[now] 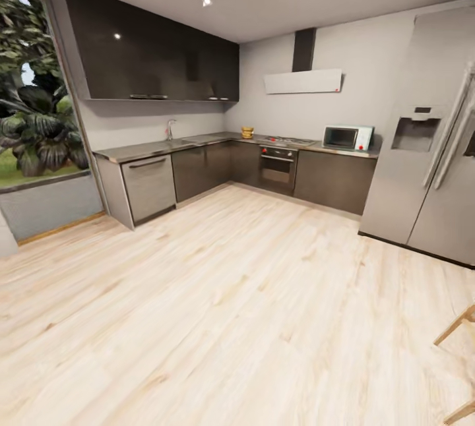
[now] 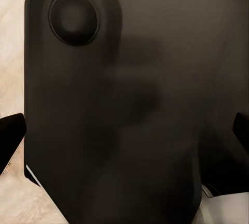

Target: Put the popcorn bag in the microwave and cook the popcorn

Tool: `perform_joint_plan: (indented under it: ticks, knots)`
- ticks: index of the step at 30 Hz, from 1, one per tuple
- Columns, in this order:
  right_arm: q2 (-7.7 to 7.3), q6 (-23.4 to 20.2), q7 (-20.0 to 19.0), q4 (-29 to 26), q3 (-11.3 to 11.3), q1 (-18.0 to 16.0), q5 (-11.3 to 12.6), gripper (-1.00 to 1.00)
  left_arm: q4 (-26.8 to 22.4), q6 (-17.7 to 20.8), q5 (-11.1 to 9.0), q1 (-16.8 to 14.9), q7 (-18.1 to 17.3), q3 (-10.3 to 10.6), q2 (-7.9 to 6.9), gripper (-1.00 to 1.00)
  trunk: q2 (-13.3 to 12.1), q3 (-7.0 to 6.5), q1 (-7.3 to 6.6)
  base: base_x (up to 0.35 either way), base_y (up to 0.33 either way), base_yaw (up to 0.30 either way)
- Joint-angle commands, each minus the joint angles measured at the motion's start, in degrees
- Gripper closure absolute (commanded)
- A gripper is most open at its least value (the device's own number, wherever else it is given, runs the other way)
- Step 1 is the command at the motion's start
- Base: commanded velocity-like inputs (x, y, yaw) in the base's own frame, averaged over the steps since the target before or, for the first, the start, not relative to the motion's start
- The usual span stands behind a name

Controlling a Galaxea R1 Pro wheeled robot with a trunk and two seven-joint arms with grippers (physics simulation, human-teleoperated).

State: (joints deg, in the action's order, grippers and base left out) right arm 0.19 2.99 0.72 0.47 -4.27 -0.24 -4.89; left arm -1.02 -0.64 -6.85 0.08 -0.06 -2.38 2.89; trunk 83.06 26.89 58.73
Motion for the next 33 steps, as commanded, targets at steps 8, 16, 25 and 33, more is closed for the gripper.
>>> perform_joint_plan:
  ticks: [8, 16, 25, 33]
  knots:
    - [0.06, 0.1, 0.1, 0.1, -0.4, 0.0, -0.3, -1.00, 0.0, 0.0, -0.4, 0.0, 0.0, 0.0, 0.02, -1.00, 0.0, 0.04, 0.00, 0.163, 0.000, -0.244]
    - [0.01, 0.1, 0.1, 0.1, -0.4, 0.0, -0.3, -1.00, 0.0, 0.0, -0.4, 0.0, 0.0, 0.0, 0.01, -1.00, 0.0, 0.04, 0.00, 0.321, 0.000, -0.010]
    - [0.00, 0.1, 0.1, 0.1, -0.4, 0.0, -0.3, -1.00, 0.0, 0.0, -0.4, 0.0, 0.0, 0.0, 0.02, -1.00, 0.0, 0.04, 0.00, 0.323, 0.000, 0.000]
    - [0.01, 0.2, 0.1, 0.1, -0.3, 0.0, -0.3, -1.00, 0.0, 0.0, -0.4, 0.0, 0.0, 0.0, 0.02, -1.00, 0.0, 0.04, 0.00, 0.323, 0.000, -0.028]
